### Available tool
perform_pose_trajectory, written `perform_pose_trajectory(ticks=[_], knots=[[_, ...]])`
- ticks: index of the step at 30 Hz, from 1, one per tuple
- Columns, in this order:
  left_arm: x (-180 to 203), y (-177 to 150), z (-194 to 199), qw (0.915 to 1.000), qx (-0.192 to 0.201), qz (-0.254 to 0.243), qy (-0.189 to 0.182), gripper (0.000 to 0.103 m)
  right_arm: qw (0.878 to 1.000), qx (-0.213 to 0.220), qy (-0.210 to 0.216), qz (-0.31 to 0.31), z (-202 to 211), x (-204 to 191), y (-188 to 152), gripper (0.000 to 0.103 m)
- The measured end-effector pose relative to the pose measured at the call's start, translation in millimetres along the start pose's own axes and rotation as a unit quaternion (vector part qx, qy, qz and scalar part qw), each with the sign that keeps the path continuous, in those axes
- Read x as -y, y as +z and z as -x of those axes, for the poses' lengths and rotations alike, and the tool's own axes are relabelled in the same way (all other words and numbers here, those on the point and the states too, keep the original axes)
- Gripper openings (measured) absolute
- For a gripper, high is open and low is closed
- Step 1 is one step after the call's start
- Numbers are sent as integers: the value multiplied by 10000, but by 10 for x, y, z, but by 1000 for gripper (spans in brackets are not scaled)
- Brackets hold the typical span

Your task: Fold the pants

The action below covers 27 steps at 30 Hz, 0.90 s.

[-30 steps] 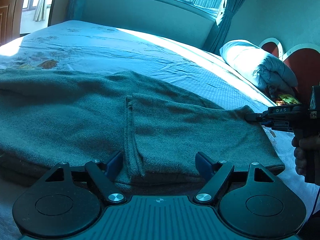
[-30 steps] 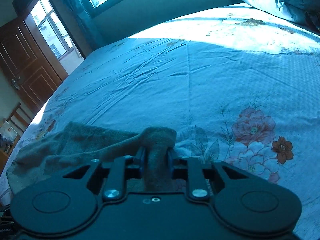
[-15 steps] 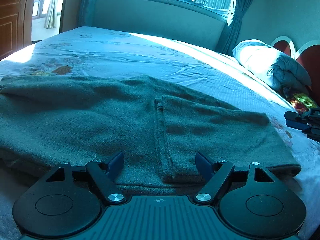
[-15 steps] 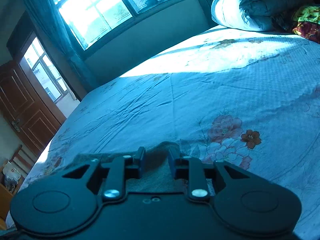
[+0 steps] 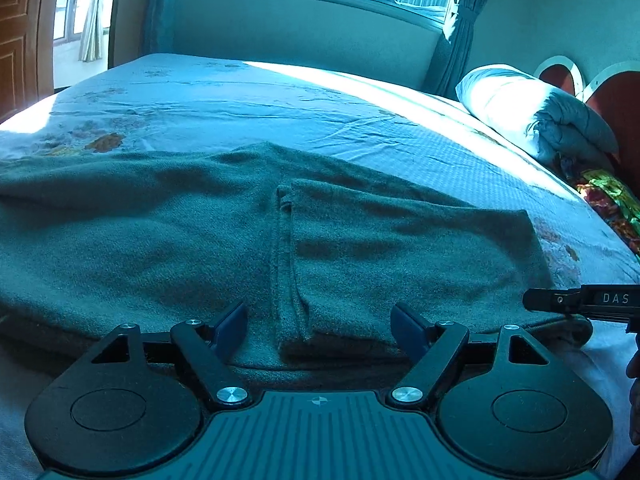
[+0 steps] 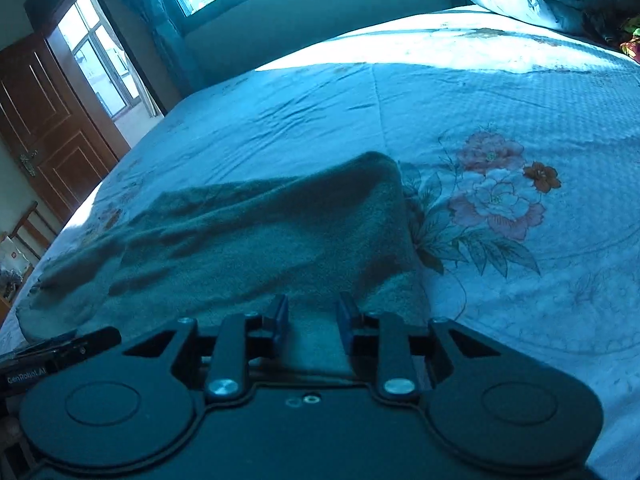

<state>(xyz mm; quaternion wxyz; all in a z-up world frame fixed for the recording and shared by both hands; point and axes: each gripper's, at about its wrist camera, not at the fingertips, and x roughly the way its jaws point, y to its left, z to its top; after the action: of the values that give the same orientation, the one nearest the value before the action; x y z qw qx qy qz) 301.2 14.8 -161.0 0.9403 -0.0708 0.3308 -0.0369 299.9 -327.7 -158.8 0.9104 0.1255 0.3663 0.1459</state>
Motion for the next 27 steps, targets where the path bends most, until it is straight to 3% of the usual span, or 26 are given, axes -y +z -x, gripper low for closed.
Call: perform_pose_trajectory(ticks=[5,7,9,10,14,19,23,27], knots=[[25,209,55,9995,285,-51,-144,77,9988,441,183,92,201,-80,143,29],[39,333,-49,9994,291,-70,-169,70,9984,540,166,82,201,-83,197,36],[34,444,-175,9994,245,-73,-227,56,9982,572,153,60,177,-84,262,36],[31,486,-238,9994,220,-84,-251,55,9980,601,164,49,177,-83,276,37],[7,551,-523,9999,-108,-116,-55,54,9978,638,172,-42,155,-36,272,40],[12,536,-623,9997,-178,-171,10,53,9986,505,168,-49,78,-3,203,41],[-30,568,-628,9996,-179,-157,-133,30,9985,481,229,-130,39,-15,180,43],[-69,579,-480,9997,111,-201,-70,19,9972,717,211,23,117,-39,176,47]])
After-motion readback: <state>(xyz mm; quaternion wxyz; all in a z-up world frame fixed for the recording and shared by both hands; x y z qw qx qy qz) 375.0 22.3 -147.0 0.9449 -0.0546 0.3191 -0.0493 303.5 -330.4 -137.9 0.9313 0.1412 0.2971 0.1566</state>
